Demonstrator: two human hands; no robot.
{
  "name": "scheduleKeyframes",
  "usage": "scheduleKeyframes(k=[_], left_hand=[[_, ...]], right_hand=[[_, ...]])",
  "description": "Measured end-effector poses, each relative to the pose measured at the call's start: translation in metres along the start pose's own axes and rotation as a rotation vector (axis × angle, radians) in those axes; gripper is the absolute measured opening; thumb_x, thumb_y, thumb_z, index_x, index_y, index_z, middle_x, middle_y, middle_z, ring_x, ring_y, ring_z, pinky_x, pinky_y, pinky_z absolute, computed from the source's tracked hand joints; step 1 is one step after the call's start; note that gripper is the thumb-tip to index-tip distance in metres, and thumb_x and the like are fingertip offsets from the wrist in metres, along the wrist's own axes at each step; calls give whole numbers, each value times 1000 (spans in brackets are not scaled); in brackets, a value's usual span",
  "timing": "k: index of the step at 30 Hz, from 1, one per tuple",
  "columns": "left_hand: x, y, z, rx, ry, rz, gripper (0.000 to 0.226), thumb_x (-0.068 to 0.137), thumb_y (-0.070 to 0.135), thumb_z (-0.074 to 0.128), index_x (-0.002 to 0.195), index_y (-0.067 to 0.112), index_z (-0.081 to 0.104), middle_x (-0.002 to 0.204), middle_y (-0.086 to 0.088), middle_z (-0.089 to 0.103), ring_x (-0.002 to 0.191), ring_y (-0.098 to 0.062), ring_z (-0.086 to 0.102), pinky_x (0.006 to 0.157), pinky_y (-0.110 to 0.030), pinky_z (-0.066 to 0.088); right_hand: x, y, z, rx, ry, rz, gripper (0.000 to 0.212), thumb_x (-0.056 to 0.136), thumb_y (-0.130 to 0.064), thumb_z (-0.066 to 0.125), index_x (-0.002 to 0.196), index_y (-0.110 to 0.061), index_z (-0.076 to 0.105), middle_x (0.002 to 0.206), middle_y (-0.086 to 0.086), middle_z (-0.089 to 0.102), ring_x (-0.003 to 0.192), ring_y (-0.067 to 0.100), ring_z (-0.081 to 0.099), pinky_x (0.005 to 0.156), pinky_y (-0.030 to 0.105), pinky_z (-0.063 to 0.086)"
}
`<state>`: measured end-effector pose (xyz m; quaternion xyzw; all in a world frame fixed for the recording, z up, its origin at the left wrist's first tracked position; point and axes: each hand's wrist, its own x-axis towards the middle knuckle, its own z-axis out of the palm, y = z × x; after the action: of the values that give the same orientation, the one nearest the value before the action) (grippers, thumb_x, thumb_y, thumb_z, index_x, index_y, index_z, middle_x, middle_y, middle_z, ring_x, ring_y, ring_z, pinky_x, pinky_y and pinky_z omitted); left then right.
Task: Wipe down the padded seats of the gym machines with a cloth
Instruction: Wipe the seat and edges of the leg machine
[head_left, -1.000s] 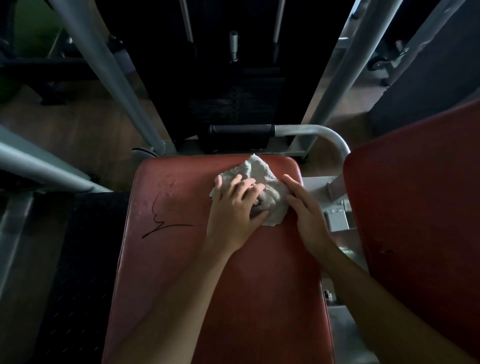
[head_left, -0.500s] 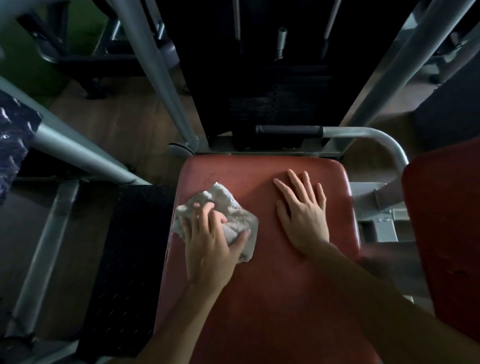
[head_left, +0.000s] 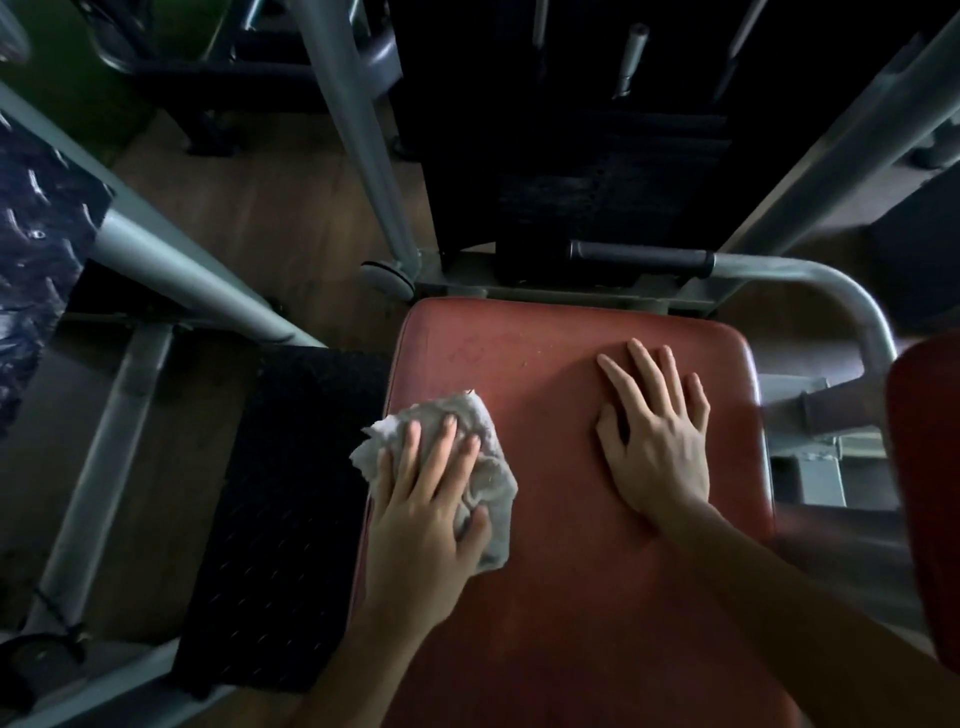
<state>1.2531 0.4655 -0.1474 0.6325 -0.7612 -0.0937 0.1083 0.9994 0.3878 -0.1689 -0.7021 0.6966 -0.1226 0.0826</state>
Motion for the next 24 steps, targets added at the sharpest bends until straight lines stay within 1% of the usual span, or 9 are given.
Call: scheduleKeyframes(k=[3,7,9,12,15,18,20,22,24], left_hand=[[32,1,6,81,6,-40,57,97,38,45,151,20,45,163,-2,32,155,-30,15,124,-54,18],[83,-4,12,79,38,-86,55,99,44,45,148,19,50,160,-5,39,153,-34,22,123,-56,20],[71,-3,12,60,43,-68,55,100,45,44,148,19,50,161,-5,37,154,-33,20,123,-55,20],[17,1,8,-15,56,-24,54,101,40,45,150,17,47,162,-3,35,155,-29,16,123,-55,21],[-10,1,6,-36,25,-11,56,101,42,42,151,18,45,163,-2,32,156,-30,14,123,-56,20],[23,-4,5,42,1,-17,56,102,45,39,152,20,43,163,-4,32,155,-31,16,122,-57,21],[60,-5,6,72,16,-34,55,100,44,42,149,19,49,159,-7,41,151,-37,26,119,-58,24],[100,2,7,50,37,-110,58,95,48,42,143,19,55,153,-9,48,146,-41,35,118,-61,26],[129,22,8,-16,28,-173,65,88,52,38,140,18,58,152,-7,50,146,-42,33,118,-63,23]], right_hand=[[-1,-2,-1,2,9,5,55,97,-40,37,152,-33,40,165,1,27,155,26,15,124,53,12],[-1,-2,-1,-1,31,6,53,98,-39,38,151,-32,41,165,1,29,155,26,15,124,53,12],[-2,-2,0,-1,36,5,53,98,-38,39,151,-32,42,164,1,29,155,26,15,124,52,12],[-1,-1,1,10,31,1,53,98,-39,39,151,-33,41,165,0,28,155,27,15,124,52,11],[-1,-1,2,11,31,9,53,98,-39,38,151,-32,41,164,1,29,155,27,16,124,53,12],[0,-3,2,12,38,16,54,97,-37,41,150,-33,42,164,0,31,155,26,18,123,54,14],[0,-1,-1,36,48,10,53,97,-37,42,149,-33,44,162,-1,33,154,25,20,123,52,16],[-1,1,-2,130,78,19,51,97,-34,45,148,-30,47,161,-1,36,153,22,23,122,50,18],[-2,2,-2,261,156,105,51,98,-28,45,148,-26,46,160,1,37,149,20,29,122,45,21]])
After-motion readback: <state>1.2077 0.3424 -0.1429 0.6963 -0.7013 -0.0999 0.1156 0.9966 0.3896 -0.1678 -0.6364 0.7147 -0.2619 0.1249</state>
